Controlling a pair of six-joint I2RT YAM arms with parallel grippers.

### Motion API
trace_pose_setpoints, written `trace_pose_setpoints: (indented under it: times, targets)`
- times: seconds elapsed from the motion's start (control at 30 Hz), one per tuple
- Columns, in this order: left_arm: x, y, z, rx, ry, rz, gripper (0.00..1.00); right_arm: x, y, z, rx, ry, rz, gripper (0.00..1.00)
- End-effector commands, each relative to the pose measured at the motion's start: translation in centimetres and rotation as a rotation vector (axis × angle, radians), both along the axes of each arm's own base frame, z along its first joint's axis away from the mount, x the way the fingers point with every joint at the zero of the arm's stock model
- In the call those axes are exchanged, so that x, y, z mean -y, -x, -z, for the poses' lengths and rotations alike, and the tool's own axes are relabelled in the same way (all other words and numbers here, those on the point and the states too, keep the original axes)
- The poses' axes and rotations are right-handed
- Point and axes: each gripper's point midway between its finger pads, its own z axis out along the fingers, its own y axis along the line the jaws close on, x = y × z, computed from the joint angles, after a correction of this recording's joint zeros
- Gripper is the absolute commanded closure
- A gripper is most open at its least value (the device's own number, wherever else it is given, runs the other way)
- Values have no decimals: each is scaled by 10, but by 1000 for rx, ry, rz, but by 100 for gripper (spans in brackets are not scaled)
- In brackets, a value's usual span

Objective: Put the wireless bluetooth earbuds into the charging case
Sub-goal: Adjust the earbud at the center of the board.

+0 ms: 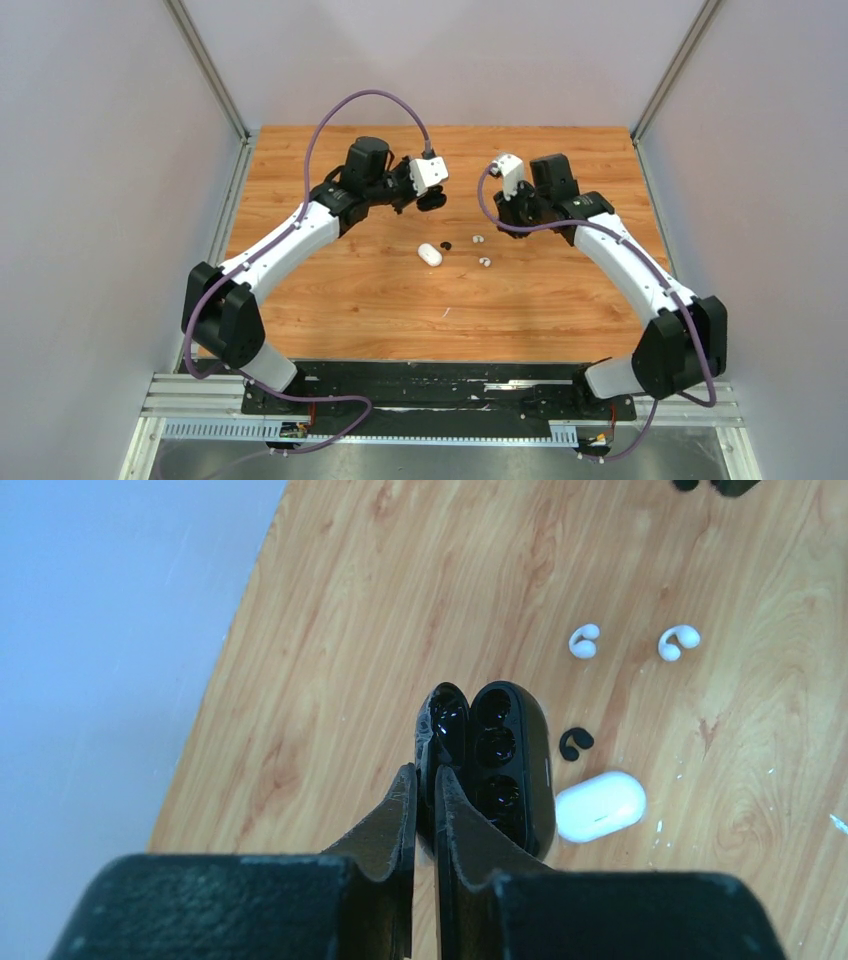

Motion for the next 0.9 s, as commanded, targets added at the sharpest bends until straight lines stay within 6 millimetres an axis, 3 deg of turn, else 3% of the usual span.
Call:
trace_pose_setpoints:
  times: [0.0, 0.1, 0.2, 0.43, 0.63, 0.77, 0.87]
  targets:
    - [-8, 1, -21, 54, 37, -40, 100, 104, -1, 92, -267, 149, 661, 100]
    - [-12, 5, -24, 58, 43, -46, 100, 149, 27, 137, -475, 192, 942, 100]
    - [-16, 8, -23, 60, 37, -55, 100, 163, 44, 159, -607, 202, 1058, 100]
    - [-23, 12, -24, 52, 31, -68, 100, 152, 51, 185, -777, 188, 1110, 99]
    - [-24, 12, -25, 41, 28, -76, 100, 131, 34, 203, -877, 116, 1092, 73]
    - [-24, 11, -27, 39, 27, -80, 100, 125, 19, 193, -881, 84, 1072, 55]
    - [-23, 10, -26, 38, 27, -79, 100, 123, 10, 178, -867, 54, 1062, 51]
